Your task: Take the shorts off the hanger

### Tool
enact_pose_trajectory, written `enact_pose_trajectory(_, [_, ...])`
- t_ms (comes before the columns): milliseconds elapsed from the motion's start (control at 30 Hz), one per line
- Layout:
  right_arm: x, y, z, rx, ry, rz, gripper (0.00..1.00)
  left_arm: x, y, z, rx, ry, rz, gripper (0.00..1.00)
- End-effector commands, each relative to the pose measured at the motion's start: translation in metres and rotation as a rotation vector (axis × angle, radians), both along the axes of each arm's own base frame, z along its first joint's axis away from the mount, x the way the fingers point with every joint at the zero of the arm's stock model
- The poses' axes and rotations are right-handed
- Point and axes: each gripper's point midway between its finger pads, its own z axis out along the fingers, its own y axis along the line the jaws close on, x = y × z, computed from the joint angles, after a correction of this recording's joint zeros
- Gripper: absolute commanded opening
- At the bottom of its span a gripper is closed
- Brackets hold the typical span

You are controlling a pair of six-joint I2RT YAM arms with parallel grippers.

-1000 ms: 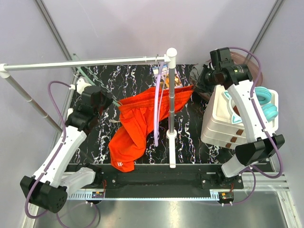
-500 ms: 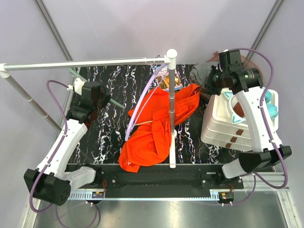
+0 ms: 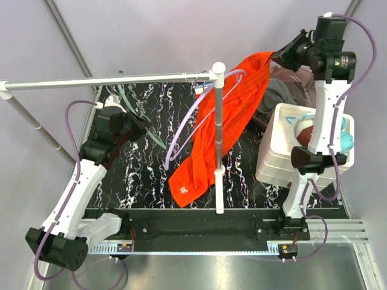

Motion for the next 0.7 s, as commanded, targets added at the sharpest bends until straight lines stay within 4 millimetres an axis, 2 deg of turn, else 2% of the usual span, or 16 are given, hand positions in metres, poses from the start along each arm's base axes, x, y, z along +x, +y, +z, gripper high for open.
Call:
enact_pose_trajectory(0, [-0.015, -0.019, 0.097, 0.070, -0.330, -0.049, 0.00, -0.022, -0.009, 0.035, 0.046, -0.123, -0.152, 0.00])
enact_pose_trajectory(33, [-0.009, -0.023, 0.096, 0.071, -0.342, -0.066, 0.00, -0.027, -0.009, 0.035, 0.051, -0.123, -0.163, 0.00])
enact_pose_trajectory(100, [-0.013, -0.032, 0.136, 0.042, -0.493, -0.094, 0.00, -0.032, -0.009, 0.030, 0.056, -0.110, -0.178, 0.00])
enact_pose_trajectory(167, [-0.015, -0.037, 0.159, 0.015, -0.582, -0.119, 0.00, -0.035, -0.011, 0.025, 0.054, -0.094, -0.190, 0.00])
enact_pose_trajectory(200, [-0.011, -0.044, 0.164, -0.012, -0.612, -0.153, 0.00, -0.037, -0.013, 0.024, 0.052, -0.090, -0.198, 0.00])
enact_pose_trajectory(300, [-0.030, -0.058, 0.213, -0.063, -0.795, -0.229, 0.00, -0.041, -0.019, 0.019, 0.052, -0.068, -0.233, 0.00])
enact_pose_trajectory(333, [-0.029, -0.062, 0.216, -0.079, -0.813, -0.252, 0.00, -0.043, -0.021, 0.017, 0.052, -0.058, -0.243, 0.00])
enact_pose_trajectory(367, [-0.050, -0.070, 0.248, -0.089, -0.929, -0.301, 0.00, -0.044, -0.022, 0.018, 0.054, -0.059, -0.249, 0.00])
enact_pose_trajectory(400, [-0.043, -0.075, 0.243, -0.131, -0.934, -0.326, 0.00, -0.045, -0.022, 0.018, 0.061, -0.061, -0.257, 0.00])
enact_pose_trajectory(433, [-0.049, -0.080, 0.254, -0.147, -0.981, -0.352, 0.00, -0.046, -0.022, 0.018, 0.067, -0.060, -0.262, 0.00])
enact_pose_trajectory(467, [-0.063, -0.082, 0.277, -0.160, -1.086, -0.373, 0.00, -0.046, -0.022, 0.019, 0.074, -0.064, -0.264, 0.00])
enact_pose_trajectory(500, [-0.073, -0.095, 0.288, -0.203, -1.127, -0.453, 0.00, -0.046, -0.021, 0.019, 0.085, -0.065, -0.266, 0.00])
enact_pose_trajectory(567, [-0.086, -0.106, 0.309, -0.242, -1.212, -0.527, 0.00, -0.047, -0.019, 0.021, 0.097, -0.068, -0.262, 0.00])
enact_pose_trajectory(667, [-0.090, -0.114, 0.327, -0.325, -1.299, -0.588, 0.00, -0.048, -0.019, 0.018, 0.104, -0.060, -0.269, 0.00])
